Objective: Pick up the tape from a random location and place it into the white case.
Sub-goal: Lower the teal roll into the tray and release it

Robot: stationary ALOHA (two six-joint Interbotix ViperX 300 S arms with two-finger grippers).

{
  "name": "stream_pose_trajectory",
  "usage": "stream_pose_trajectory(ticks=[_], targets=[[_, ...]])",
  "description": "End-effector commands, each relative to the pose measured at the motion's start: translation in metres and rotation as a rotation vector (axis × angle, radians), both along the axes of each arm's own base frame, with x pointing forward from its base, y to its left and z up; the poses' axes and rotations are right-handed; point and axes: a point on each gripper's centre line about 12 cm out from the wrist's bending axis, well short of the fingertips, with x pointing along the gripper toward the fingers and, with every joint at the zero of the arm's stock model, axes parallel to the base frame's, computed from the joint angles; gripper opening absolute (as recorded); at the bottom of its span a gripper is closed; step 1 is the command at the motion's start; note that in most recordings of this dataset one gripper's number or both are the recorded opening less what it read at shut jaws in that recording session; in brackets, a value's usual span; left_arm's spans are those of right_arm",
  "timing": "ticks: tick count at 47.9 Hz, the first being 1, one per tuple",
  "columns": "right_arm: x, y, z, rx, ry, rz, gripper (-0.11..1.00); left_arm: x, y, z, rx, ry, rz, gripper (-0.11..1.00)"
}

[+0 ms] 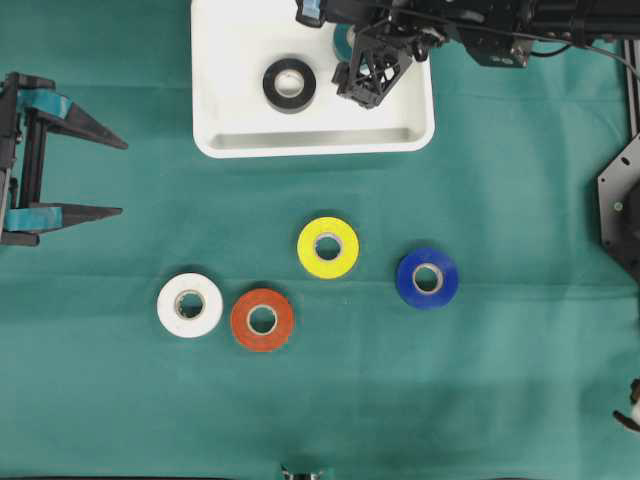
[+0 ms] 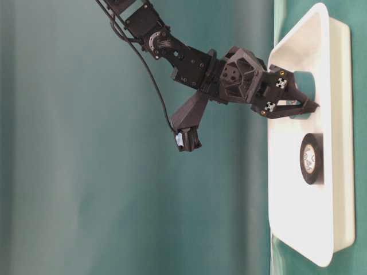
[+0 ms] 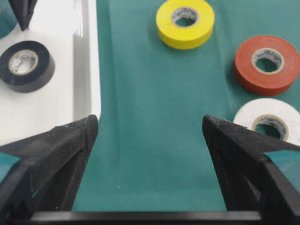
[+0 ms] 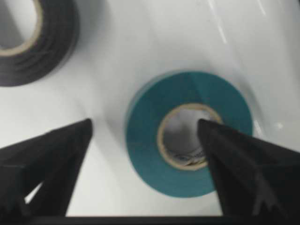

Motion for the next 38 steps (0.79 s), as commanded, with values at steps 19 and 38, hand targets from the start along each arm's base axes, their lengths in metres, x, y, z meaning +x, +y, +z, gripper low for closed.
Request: stream_pose_trajectory(ticks=[19,38], targets=[[-0.010,0.000,0.100,-0.074,-0.118,-0.016,0.91,0.003,0.000,0.005,-0.001,-0.015,-0.001,0.98],[-0.033,0.005,0.165,-0.133,-0.141,-0.028,0.91,0.003,0.000,0.005,-0.001,-0.017,-0.001,0.98]])
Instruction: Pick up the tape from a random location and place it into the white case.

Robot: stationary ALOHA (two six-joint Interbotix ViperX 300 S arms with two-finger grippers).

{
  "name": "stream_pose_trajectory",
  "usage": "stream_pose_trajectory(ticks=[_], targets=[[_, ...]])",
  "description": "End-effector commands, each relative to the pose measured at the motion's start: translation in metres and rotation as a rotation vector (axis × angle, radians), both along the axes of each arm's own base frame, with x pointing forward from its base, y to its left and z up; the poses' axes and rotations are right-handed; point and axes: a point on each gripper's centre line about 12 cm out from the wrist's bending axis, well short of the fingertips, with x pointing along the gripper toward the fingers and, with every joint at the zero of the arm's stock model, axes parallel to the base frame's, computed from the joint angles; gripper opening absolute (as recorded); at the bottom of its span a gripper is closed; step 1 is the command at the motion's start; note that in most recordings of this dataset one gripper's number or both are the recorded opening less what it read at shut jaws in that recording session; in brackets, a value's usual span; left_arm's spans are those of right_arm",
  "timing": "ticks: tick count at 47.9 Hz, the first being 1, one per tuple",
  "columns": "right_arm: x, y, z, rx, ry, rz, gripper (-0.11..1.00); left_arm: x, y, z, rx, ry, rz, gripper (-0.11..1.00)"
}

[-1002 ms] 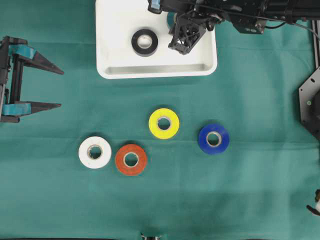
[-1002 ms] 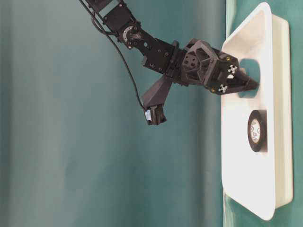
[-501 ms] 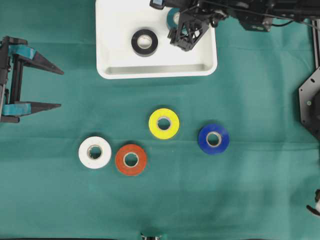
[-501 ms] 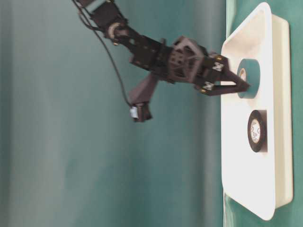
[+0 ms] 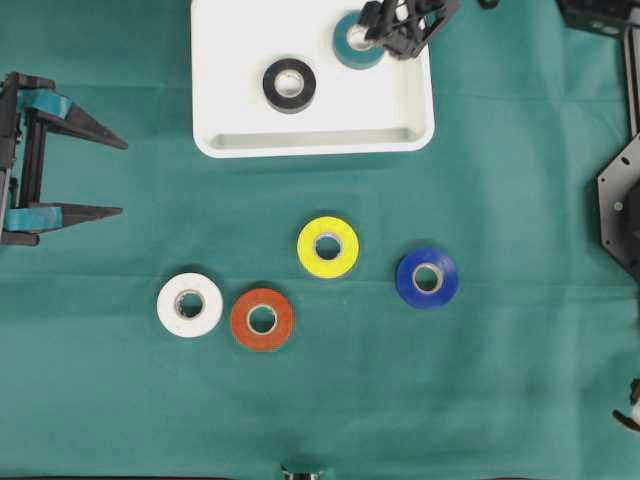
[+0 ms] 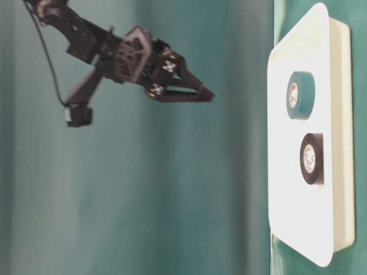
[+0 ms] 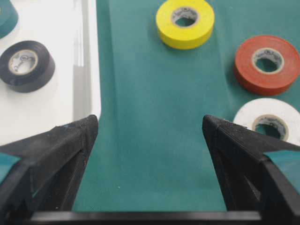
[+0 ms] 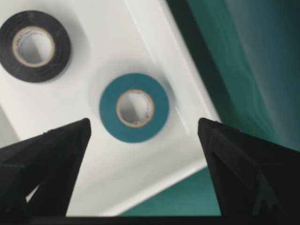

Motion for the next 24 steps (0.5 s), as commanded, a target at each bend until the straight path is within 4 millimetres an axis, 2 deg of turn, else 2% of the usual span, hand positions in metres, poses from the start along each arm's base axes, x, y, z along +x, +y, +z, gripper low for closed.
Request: stream_pose_trajectory(ticks=[1,12,19,24], targets=[[-0.003,0.000,0.023,-0.026,-0.048,-0.004,0.91,0.003,0.000,0.006,-0.001,-0.018,0.001,0.98],[0.002,0.004,0.024,-0.034,-0.069,0.013,0.91,0.003,0.000,0.005,-0.001,-0.017,0.001,0.98],[0.012,0.026,0.023,-0.021,-0.078,0.061,0.91,0.003,0.000,0.005,-0.001,-0.015,0.001,0.98],[0.024,0.057,0.022,-0.001,-0.088,0.118,0.91,0.003,0.000,0.005,-0.001,-0.015,0.001,0.98]])
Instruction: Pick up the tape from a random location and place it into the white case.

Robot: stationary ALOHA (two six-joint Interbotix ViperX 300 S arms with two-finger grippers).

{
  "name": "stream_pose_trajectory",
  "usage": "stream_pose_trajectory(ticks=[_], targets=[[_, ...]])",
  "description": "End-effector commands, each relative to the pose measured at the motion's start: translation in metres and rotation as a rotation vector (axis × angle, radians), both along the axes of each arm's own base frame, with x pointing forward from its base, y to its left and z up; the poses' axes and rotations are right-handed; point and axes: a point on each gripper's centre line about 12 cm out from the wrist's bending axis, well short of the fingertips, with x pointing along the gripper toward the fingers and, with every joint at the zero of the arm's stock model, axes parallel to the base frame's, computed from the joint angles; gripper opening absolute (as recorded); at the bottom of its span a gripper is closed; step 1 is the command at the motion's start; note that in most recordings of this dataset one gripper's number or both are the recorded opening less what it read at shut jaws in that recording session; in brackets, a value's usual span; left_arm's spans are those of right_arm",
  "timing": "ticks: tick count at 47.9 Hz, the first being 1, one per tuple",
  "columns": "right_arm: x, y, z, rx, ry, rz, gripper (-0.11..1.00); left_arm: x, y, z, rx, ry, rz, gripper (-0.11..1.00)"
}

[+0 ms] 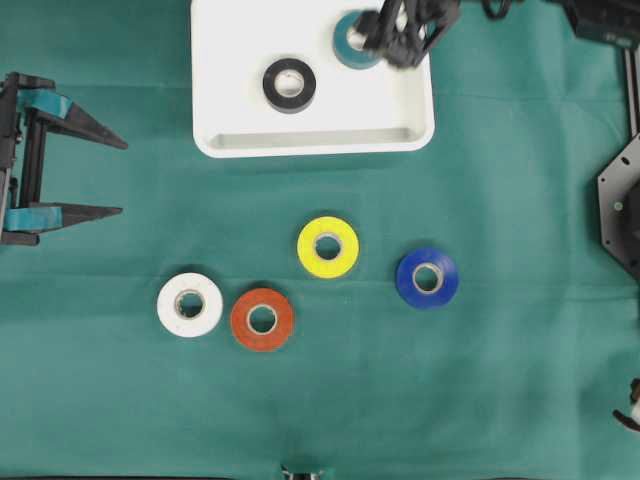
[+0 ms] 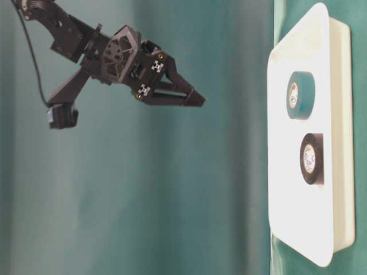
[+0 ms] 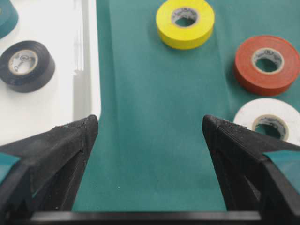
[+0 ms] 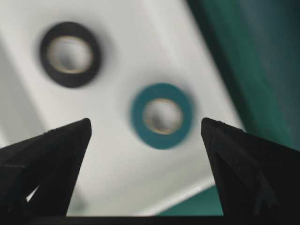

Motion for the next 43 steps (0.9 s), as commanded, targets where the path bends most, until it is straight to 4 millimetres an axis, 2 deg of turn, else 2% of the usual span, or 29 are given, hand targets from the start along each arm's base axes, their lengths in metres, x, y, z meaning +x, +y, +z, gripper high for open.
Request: stream_pose_trajectory(ticks=[1,14,18,22,32,43], targets=[[0.010,0.026,0.015,-0.005,-0.049,0.056,0.91,0.003,0.000,0.005,-0.003,-0.015,-0.001,0.98],[0.028,0.100,0.013,0.031,-0.060,0.201,0.90,0.002,0.000,0.005,-0.003,-0.014,-0.001,0.98],[0.030,0.114,0.016,0.028,-0.068,0.238,0.90,0.002,0.000,0.006,-0.003,-0.015,-0.001,0.98],[0.032,0.120,0.017,0.023,-0.075,0.256,0.90,0.002,0.000,0.006,-0.003,-0.015,-0.001,0.98],[0.029,0.117,0.019,-0.022,-0.073,0.267,0.90,0.002,0.000,0.006,-0.003,-0.015,-0.001,0.98],[0.007,0.117,0.027,-0.040,-0.117,0.278,0.90,0.002,0.000,0.005,-0.003,-0.017,-0.001,0.98]])
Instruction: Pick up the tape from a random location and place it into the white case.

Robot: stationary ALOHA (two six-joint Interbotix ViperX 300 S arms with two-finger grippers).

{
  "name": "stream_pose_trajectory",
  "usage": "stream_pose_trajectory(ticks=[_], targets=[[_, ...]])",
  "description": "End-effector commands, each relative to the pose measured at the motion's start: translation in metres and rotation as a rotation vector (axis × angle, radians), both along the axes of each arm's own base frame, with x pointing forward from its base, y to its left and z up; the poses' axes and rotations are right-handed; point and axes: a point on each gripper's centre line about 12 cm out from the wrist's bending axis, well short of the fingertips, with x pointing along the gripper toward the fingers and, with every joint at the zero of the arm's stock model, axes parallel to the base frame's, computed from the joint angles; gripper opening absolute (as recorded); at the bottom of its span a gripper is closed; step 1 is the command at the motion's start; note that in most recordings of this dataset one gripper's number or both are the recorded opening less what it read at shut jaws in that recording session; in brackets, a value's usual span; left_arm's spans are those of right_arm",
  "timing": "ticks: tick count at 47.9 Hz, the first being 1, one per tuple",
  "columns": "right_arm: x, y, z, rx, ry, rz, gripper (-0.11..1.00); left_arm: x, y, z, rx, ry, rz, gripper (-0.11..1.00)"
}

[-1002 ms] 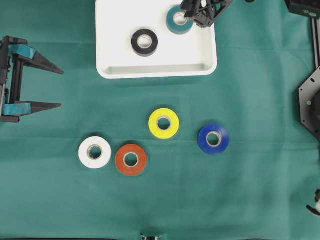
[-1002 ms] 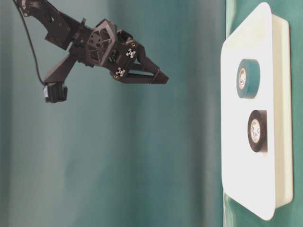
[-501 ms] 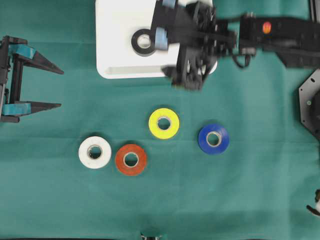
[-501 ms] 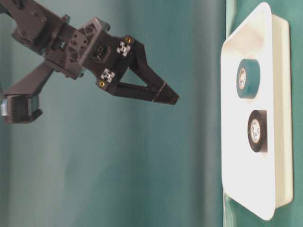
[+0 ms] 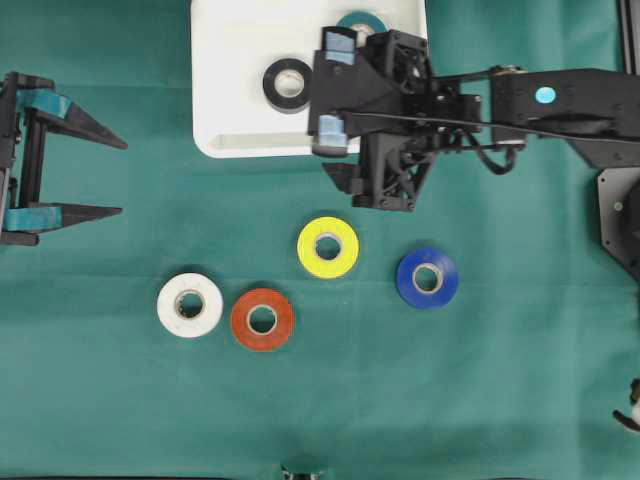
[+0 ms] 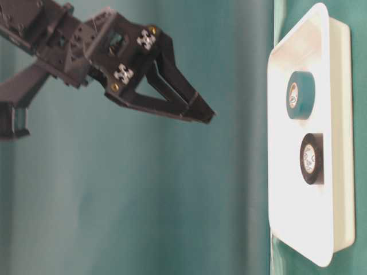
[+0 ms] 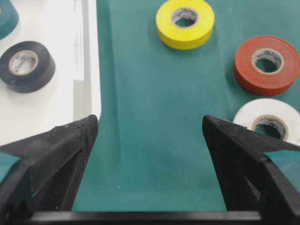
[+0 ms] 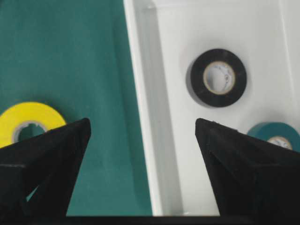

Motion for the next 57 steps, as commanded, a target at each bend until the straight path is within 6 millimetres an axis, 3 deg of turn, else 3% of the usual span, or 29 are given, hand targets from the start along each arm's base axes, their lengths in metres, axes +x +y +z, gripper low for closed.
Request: stream_pose_trajectory(ticks=[1,25,36,57], targets=[[-0.013,0.001,0.022,-0.005,-0.080,0.010,0.90,0.003,0.000,0.006,-0.003,-0.018,0.001,0.98],[-0.117,0.001,0.037,-0.005,-0.347,0.031,0.90,0.002,0.000,0.006,-0.003,-0.023,0.001,0.98],[-0.149,0.004,0.016,-0.002,-0.408,0.048,0.90,0.002,0.000,0.006,-0.003,-0.025,0.001,0.98],[-0.186,0.013,-0.033,0.037,-0.544,0.092,0.90,0.002,0.000,0.007,-0.003,-0.029,0.001,0.98]])
